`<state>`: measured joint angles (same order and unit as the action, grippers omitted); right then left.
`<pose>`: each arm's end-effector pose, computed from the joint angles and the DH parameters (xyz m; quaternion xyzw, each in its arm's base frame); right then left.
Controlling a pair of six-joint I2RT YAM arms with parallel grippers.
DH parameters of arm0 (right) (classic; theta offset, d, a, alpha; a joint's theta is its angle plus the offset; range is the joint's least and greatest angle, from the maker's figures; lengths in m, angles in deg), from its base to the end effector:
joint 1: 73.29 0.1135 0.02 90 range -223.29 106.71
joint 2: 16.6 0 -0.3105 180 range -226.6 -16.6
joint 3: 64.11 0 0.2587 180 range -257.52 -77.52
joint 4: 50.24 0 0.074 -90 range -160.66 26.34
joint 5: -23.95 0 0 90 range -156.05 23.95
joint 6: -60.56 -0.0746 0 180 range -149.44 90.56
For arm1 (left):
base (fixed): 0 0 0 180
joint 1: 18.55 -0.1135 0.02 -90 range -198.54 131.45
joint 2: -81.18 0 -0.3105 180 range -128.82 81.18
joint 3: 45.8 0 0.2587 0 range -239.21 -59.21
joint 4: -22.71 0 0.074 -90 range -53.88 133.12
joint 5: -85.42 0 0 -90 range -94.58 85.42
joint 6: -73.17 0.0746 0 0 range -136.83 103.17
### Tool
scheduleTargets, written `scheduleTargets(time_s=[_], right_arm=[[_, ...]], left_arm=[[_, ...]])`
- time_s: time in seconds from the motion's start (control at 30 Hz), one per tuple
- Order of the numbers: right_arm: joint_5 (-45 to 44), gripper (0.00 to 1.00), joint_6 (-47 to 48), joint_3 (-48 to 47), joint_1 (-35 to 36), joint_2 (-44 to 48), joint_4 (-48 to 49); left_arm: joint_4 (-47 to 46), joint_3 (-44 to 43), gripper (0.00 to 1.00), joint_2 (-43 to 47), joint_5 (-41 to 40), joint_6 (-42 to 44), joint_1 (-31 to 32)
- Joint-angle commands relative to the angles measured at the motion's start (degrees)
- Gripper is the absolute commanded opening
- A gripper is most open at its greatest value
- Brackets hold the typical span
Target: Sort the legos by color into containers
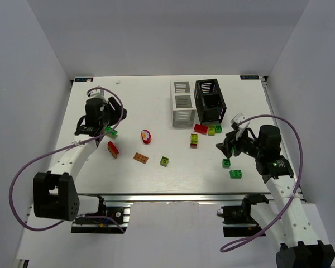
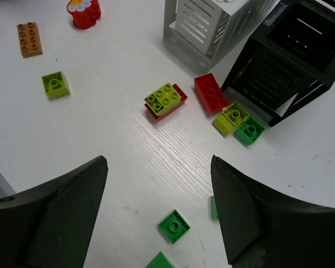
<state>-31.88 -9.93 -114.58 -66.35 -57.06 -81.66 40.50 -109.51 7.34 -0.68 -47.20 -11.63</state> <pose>0.1586 0.0615 0.3104 -0.3418 0.7309 0.1823 0.5619 0.3165 -0.0435 0.2967 -0.1568 0.8420 -0.1924 0.4790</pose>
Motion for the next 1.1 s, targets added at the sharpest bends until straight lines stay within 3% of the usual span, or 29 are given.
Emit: scheduleTargets(time_s=[0.0,0.13,0.43,0.87,1.07], right_arm=[[-5.69,0.83,1.32,-3.20,2.37,0.12,-1.60],[-11.22,0.89,2.11,-2.58,5.97,1.44,-0.64],[-17.47,0.90,3.08,-2.14,12.48,-0.57,-0.20],[-19.94,0.89,3.69,-1.70,14.95,-2.07,0.51],[-20.02,0.89,3.87,-1.61,15.03,-2.42,0.42]], left_arm=[[7.57,-2.87,0.76,-2.44,-8.98,3.21,-0.06],[9.41,-3.66,0.85,-6.04,-13.65,4.26,-0.06],[18.64,-10.86,0.87,-17.81,-25.69,-1.00,-0.06],[19.61,-13.68,0.90,-23.19,-24.65,-2.06,-0.76],[18.82,-13.50,0.87,-24.24,-22.45,-2.32,-2.43]])
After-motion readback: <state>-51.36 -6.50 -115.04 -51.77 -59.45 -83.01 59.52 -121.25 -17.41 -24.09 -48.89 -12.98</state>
